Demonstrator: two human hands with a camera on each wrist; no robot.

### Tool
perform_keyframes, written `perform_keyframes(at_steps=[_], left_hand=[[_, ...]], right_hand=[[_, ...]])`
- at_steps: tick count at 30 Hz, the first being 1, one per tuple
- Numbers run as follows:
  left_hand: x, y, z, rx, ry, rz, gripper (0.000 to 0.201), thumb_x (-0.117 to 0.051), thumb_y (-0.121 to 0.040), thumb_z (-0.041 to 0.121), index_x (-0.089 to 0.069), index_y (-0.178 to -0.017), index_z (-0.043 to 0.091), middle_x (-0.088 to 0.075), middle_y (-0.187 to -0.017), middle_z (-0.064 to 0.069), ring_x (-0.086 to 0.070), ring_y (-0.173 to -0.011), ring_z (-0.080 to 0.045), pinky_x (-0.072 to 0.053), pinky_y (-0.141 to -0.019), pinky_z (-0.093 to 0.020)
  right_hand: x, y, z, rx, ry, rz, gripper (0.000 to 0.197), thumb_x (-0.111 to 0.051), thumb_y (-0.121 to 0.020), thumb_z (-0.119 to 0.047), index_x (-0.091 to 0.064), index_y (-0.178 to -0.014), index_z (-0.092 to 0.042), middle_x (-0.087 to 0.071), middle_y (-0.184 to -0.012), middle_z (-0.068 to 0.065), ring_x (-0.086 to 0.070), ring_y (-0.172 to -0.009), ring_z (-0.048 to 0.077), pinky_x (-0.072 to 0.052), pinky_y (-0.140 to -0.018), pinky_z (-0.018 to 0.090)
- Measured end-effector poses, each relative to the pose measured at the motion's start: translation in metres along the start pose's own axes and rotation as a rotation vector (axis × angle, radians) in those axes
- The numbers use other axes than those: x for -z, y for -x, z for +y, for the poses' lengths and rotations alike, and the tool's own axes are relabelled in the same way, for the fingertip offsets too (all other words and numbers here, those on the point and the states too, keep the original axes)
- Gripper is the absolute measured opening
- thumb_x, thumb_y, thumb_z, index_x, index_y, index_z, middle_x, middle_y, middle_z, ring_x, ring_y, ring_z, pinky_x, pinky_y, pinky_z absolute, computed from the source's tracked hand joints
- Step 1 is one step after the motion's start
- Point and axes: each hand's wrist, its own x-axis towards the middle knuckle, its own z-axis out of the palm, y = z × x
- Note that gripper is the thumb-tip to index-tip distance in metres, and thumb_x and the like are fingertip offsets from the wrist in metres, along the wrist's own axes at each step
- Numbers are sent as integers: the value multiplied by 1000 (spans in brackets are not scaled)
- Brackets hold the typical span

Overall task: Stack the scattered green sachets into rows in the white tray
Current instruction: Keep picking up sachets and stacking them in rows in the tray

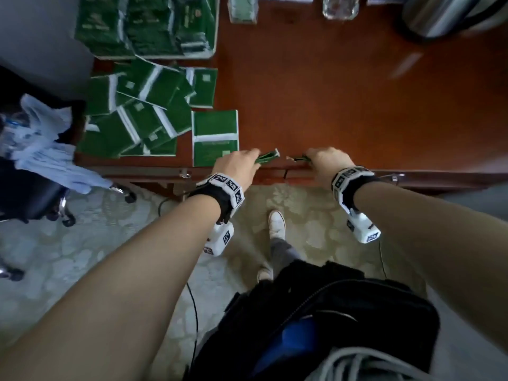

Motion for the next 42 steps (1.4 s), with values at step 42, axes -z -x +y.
perform_keyframes(at_steps=[42], left_hand=[[228, -126, -400, 209, -119, -22, 37, -50, -100, 11, -53, -136, 13, -67, -106, -15, -66, -90, -30, -52, -75, -31]], right_hand=[[270, -274, -320, 125, 121, 131, 40, -43, -94, 1, -51, -133, -7, -56, -100, 13, -59, -80, 27, -52, -63, 33]])
